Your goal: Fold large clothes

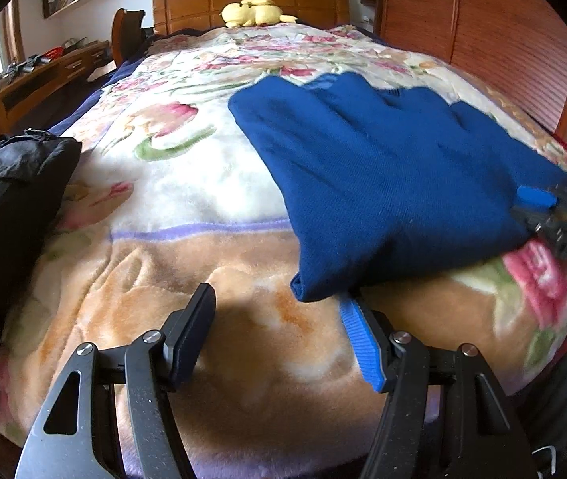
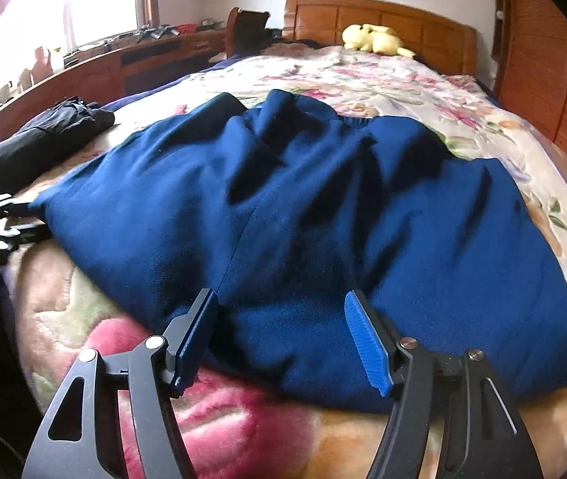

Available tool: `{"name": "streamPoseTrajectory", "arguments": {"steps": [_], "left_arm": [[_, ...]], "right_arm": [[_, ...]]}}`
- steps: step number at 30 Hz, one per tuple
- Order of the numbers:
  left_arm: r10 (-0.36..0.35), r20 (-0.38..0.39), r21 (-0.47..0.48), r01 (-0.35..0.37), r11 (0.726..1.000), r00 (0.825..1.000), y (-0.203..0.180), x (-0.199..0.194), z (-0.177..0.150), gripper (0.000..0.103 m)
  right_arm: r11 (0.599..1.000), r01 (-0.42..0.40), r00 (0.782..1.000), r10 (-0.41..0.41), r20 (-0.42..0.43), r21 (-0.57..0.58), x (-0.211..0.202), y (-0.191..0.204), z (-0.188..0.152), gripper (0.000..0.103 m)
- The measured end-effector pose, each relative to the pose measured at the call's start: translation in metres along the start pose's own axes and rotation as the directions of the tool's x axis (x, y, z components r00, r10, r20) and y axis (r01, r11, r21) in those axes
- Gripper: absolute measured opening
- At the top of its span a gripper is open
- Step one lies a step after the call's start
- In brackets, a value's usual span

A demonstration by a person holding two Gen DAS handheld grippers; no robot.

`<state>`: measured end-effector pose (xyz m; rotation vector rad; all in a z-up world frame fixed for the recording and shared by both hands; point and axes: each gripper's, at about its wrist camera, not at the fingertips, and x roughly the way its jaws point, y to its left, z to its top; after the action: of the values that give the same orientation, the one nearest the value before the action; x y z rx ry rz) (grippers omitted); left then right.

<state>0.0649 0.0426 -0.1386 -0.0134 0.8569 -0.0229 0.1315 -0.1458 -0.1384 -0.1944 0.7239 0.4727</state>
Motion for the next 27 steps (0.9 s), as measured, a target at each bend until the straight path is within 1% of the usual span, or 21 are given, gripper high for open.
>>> {"name": "streamPoseTrajectory", "arguments": {"steps": [2, 5, 8, 10, 12, 15, 19, 20, 21, 22, 23, 24, 25, 27], "left_arm": [[-0.012, 0.017, -0.017, 0.013, 1.0, 1.0, 0.002, -0.007, 0.002, 0.066], [-0.054, 0.058, -0.062, 0.057, 0.996, 0.997, 0.006, -0.015, 0.01, 0.066], [-0.091, 0.07, -0.12, 0.099, 0.988, 0.993, 0.013, -0.014, 0.018, 0.066], [-0.108, 0.064, -0.139, 0.116, 0.984, 0.992, 0.015, -0.008, 0.021, 0.066], [-0.101, 0.039, -0.14, 0.105, 0.985, 0.994, 0.014, 0.0, 0.02, 0.066], [-0.108, 0.021, -0.141, 0.11, 0.984, 0.994, 0.011, 0.006, 0.017, 0.066], [-0.136, 0.023, -0.174, 0.138, 0.975, 0.99, 0.014, 0.008, 0.013, 0.065], [-0.151, 0.023, -0.181, 0.153, 0.972, 0.988, 0.014, 0.009, 0.012, 0.058], [-0.176, 0.018, -0.186, 0.176, 0.967, 0.984, 0.012, 0.01, 0.012, 0.053], [-0.21, 0.005, -0.192, 0.207, 0.959, 0.978, 0.009, 0.013, 0.011, 0.051], [-0.223, 0.0, -0.192, 0.219, 0.957, 0.975, 0.007, 0.014, 0.01, 0.045], [-0.226, -0.008, -0.183, 0.221, 0.958, 0.974, 0.002, 0.016, 0.01, 0.042], [-0.212, -0.01, -0.171, 0.207, 0.963, 0.977, -0.001, 0.016, 0.01, 0.04], [-0.205, -0.003, -0.166, 0.202, 0.965, 0.979, -0.005, 0.014, 0.011, 0.025]], "right_arm": [[1.0, 0.013, 1.0, -0.013, 0.012, -0.002, 0.0, 0.003, -0.001, 0.068], [1.0, 0.02, 0.999, -0.02, 0.035, -0.001, -0.001, 0.005, -0.005, 0.069], [1.0, 0.024, 0.999, -0.024, 0.046, -0.003, -0.002, 0.007, -0.008, 0.068], [1.0, 0.025, 0.998, -0.025, 0.053, -0.004, -0.003, 0.008, -0.012, 0.069], [1.0, 0.027, 0.998, -0.027, 0.06, -0.005, -0.004, 0.008, -0.013, 0.068], [0.999, 0.032, 0.997, -0.031, 0.068, -0.007, -0.005, 0.007, -0.014, 0.069], [1.0, 0.028, 0.996, -0.027, 0.082, -0.006, -0.006, 0.006, -0.016, 0.069], [1.0, 0.028, 0.996, -0.027, 0.086, -0.006, -0.007, 0.006, -0.017, 0.069], [1.0, 0.026, 0.996, -0.025, 0.088, -0.007, -0.007, 0.005, -0.018, 0.069], [1.0, 0.024, 0.996, -0.023, 0.09, -0.006, -0.007, 0.005, -0.018, 0.069], [1.0, 0.02, 0.996, -0.02, 0.091, -0.004, -0.008, 0.004, -0.019, 0.069], [1.0, 0.016, 0.996, -0.016, 0.093, -0.003, -0.008, 0.003, -0.019, 0.069], [1.0, 0.015, 0.995, -0.014, 0.095, -0.001, -0.009, 0.002, -0.02, 0.069], [1.0, 0.014, 0.995, -0.014, 0.097, -0.001, -0.009, 0.002, -0.02, 0.069]]}}
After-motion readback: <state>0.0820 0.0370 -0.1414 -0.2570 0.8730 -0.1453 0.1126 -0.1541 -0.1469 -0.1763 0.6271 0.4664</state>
